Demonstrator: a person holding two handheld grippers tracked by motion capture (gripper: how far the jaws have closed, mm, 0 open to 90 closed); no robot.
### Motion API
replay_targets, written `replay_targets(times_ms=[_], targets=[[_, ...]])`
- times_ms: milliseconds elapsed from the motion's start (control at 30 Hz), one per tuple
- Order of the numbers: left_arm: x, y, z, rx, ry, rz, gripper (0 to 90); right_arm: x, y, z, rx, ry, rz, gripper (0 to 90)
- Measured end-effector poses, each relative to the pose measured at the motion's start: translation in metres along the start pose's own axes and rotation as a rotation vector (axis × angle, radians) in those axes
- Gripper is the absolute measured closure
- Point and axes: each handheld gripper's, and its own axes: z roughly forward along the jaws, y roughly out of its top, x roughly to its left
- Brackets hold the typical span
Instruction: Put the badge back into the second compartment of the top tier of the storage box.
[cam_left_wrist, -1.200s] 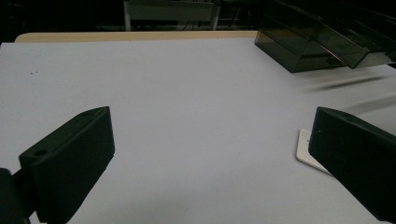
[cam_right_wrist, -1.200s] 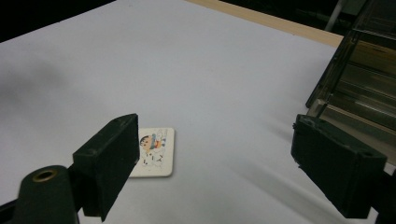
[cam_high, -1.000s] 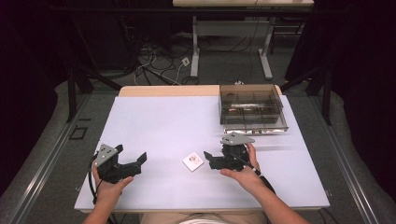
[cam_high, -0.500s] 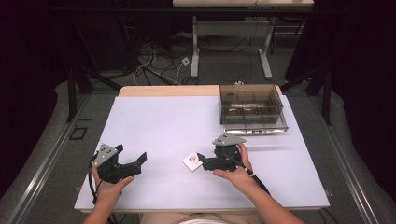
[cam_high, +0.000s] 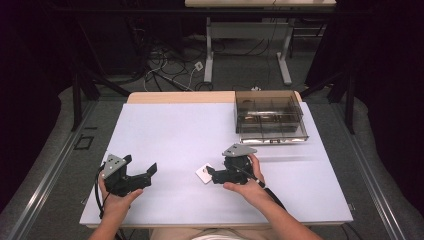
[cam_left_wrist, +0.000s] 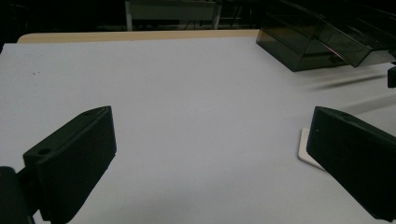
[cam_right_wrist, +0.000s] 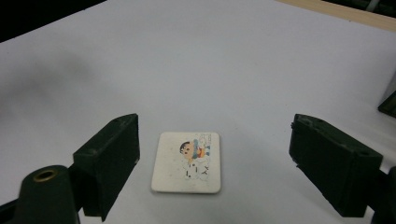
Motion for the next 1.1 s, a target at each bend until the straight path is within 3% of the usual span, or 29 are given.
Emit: replay_targets(times_ms=[600, 833, 1100], targets=[[0.001, 0.000, 0.000, 0.010, 0.004, -0.005, 2.9, 0.006, -0.006, 0.020, 0.054, 0.014, -0.004, 17.0], [0.001, 0.000, 0.000, 0.016, 0.006, -0.005, 3.3, 0.009, -0.009, 0.029, 0.100, 0.029, -0.004, 17.1], [0.001, 0.000, 0.001, 0.013, 0.009, -0.006, 3.6, 0.012, -0.012, 0.041, 0.127, 0.015, -0.010, 17.1]])
